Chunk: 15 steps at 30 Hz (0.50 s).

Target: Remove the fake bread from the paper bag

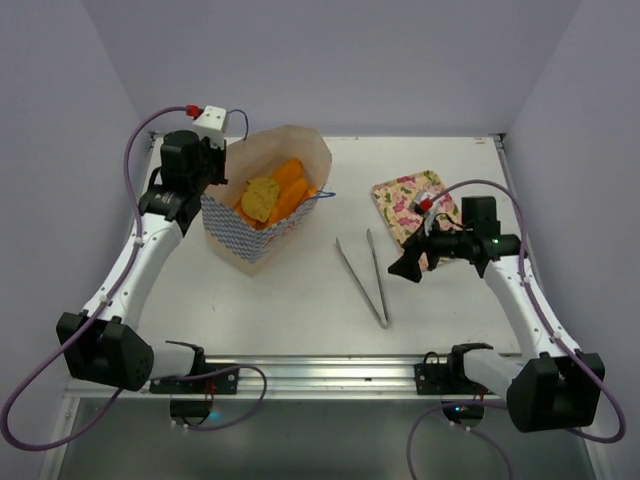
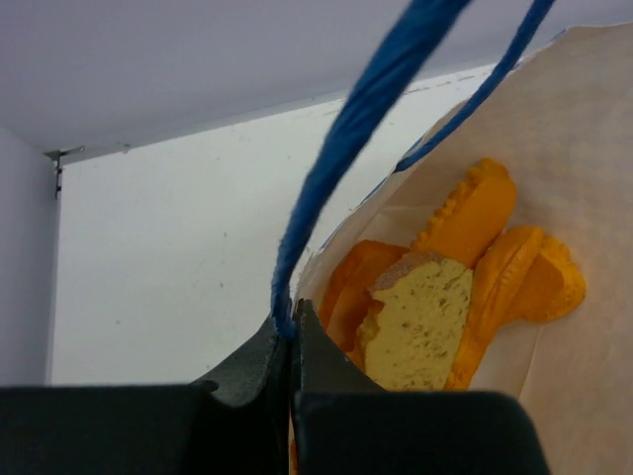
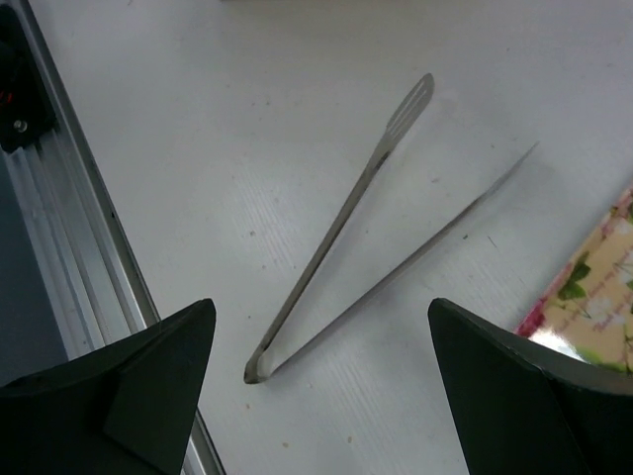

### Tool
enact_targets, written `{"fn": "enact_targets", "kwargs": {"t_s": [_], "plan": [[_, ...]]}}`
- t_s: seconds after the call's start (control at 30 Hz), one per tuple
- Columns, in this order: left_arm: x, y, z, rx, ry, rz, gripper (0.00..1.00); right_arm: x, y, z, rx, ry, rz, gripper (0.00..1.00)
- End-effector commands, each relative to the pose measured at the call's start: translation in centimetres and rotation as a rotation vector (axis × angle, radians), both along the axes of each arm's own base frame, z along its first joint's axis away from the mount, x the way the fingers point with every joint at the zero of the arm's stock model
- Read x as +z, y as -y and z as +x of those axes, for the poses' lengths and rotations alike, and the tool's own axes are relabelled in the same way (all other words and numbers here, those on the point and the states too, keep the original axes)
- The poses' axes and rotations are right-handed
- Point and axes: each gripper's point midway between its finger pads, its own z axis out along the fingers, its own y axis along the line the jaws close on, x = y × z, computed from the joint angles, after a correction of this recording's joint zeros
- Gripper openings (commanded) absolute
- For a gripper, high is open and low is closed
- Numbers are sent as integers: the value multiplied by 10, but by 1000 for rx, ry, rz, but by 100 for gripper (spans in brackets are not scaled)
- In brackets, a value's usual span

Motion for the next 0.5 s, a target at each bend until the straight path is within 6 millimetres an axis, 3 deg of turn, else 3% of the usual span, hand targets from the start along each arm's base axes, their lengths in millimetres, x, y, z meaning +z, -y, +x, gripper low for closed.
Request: {"fn": "enact_targets", "kwargs": {"t_s": [0.0, 0.03, 0.1, 0.13, 0.2, 0.23, 0.37, 0.47], "plan": [[25, -25, 14, 73, 92, -7, 0, -5, -12, 22, -48, 31, -117, 93], [24, -30, 16, 84, 93, -10, 0, -9, -24, 26, -34, 46, -140, 93], [19, -38, 18, 108, 81, -18, 0, -20, -23, 39, -111, 54, -231, 97], [16, -40, 18, 112, 76, -21, 0, -25, -37, 36, -89, 63, -264, 99], [13, -46, 19, 127, 69, -29, 0, -43, -40, 47, -154, 60, -352, 99], [12, -47, 19, 132, 66, -31, 0, -50, -54, 45, -149, 82, -377, 99], [2, -56, 15, 157, 41, -40, 0, -82, -61, 51, -324, 77, -532, 99], [-4, -57, 8, 170, 31, -68, 0, -88, -61, 48, -370, 95, -575, 99]]}}
